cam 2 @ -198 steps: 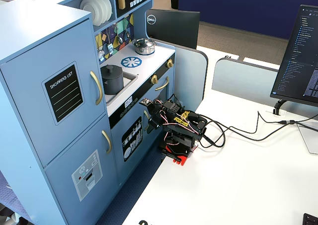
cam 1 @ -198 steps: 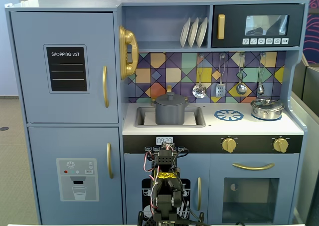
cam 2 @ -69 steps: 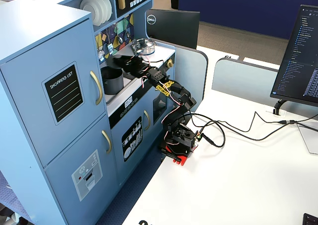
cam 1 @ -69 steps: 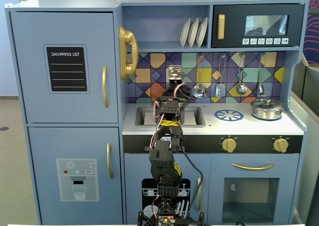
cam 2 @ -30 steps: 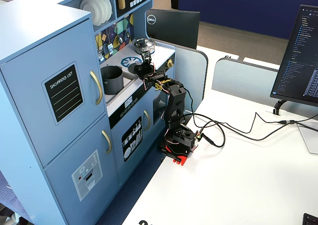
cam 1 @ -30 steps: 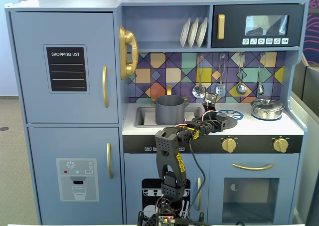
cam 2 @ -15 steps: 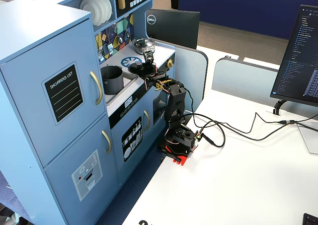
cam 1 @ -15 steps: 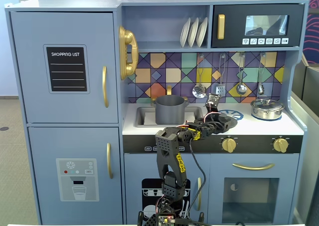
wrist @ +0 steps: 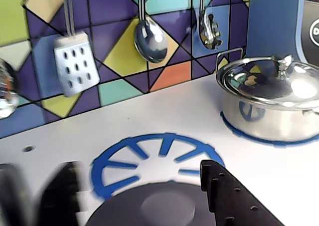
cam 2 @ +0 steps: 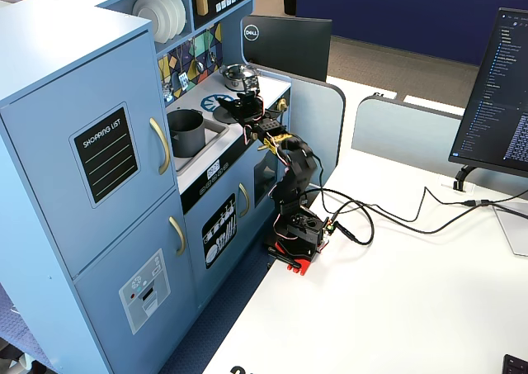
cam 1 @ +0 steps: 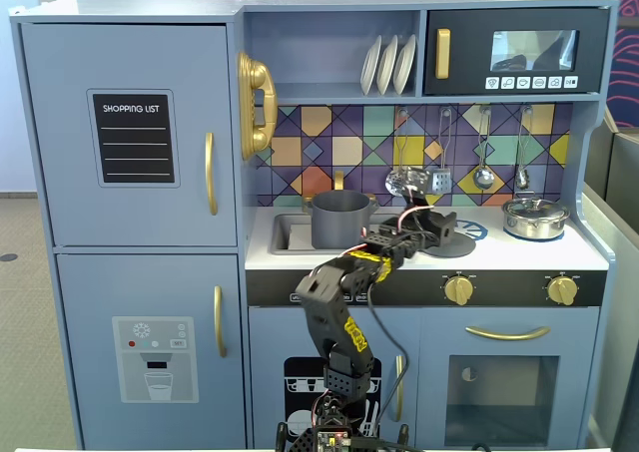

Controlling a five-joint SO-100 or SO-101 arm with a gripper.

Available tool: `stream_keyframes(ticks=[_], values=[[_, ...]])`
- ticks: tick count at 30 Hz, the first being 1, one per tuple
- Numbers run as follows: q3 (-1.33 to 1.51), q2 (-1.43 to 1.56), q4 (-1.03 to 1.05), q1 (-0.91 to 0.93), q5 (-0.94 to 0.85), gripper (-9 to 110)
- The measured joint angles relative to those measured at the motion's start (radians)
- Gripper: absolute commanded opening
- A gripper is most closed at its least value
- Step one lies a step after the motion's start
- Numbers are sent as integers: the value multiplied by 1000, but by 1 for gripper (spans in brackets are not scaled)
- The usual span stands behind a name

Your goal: Take off the lid from the gray recipient and place it on the counter

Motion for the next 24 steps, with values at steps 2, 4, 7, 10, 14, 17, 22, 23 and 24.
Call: stream_keyframes(ticks=[2, 4, 7, 10, 14, 17, 22, 23, 24], values=[[23, 123, 146, -31, 20, 0], [25, 268, 347, -84, 61, 0], [25, 495, 710, -213, 127, 0], [63, 690, 1054, -345, 118, 0], [230, 861, 1307, -494, 106, 0], [399, 925, 1336, -565, 132, 0], [715, 1003, 1275, -612, 143, 0], [769, 1011, 1252, -621, 152, 0], [811, 1022, 1239, -632, 169, 0]])
